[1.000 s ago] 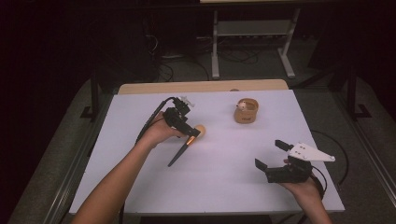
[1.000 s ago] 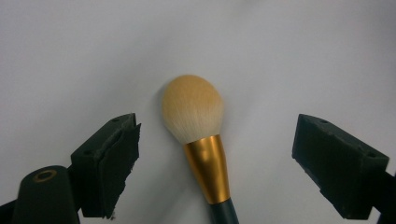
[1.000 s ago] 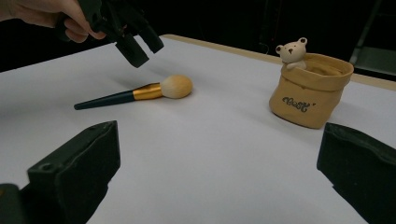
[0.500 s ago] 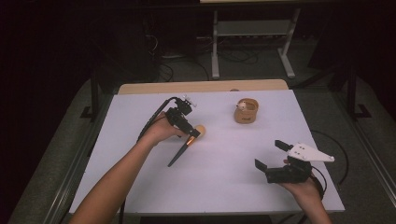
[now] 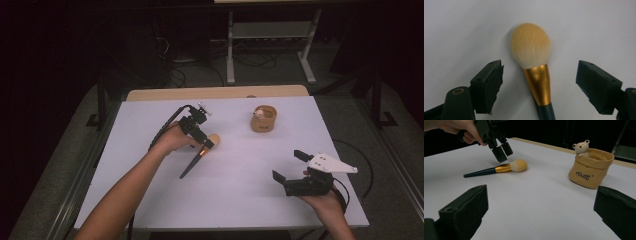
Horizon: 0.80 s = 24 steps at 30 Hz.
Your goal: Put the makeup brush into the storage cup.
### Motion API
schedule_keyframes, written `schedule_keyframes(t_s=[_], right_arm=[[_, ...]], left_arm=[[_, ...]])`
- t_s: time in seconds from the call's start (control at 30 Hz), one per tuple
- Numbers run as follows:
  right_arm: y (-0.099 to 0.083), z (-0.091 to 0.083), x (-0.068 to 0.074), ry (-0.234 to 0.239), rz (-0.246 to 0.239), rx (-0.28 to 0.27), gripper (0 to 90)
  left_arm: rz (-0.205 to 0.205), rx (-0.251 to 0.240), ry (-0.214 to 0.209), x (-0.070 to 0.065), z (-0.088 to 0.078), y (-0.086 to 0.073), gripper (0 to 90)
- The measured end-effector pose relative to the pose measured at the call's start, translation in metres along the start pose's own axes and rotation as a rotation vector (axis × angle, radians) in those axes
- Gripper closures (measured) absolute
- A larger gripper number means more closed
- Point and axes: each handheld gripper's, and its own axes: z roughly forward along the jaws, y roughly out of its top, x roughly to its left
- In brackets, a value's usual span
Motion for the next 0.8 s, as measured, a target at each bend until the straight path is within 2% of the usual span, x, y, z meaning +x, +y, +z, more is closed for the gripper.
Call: schedule_keyframes(t_s=[0.1, 0.17, 0.27, 0.3, 0.37, 0.8], right_arm=[[0.000, 0.000, -0.001, -0.002, -0.002, -0.001, 0.0], [0.000, -0.001, -0.001, -0.003, -0.002, -0.002, 0.0], [0.000, -0.001, -0.001, -0.003, -0.007, -0.001, 0.0], [0.000, -0.001, -0.001, -0.003, -0.007, -0.001, 0.0], [0.000, -0.001, -0.001, -0.003, -0.008, -0.001, 0.0], [0.000, -0.001, -0.001, -0.005, -0.008, 0.000, 0.0]], left_arm=[[0.009, 0.039, -0.002, 0.002, 0.002, 0.001, 22.2], [-0.004, 0.043, -0.004, 0.002, 0.004, 0.001, 23.0], [-0.003, 0.048, -0.003, 0.002, 0.005, 0.001, 24.2], [-0.001, 0.068, -0.006, 0.002, 0.007, 0.002, 24.2], [-0.003, 0.074, 0.000, 0.002, 0.009, 0.001, 24.8], [-0.044, 0.122, -0.004, 0.002, 0.015, 0.000, 36.8]])
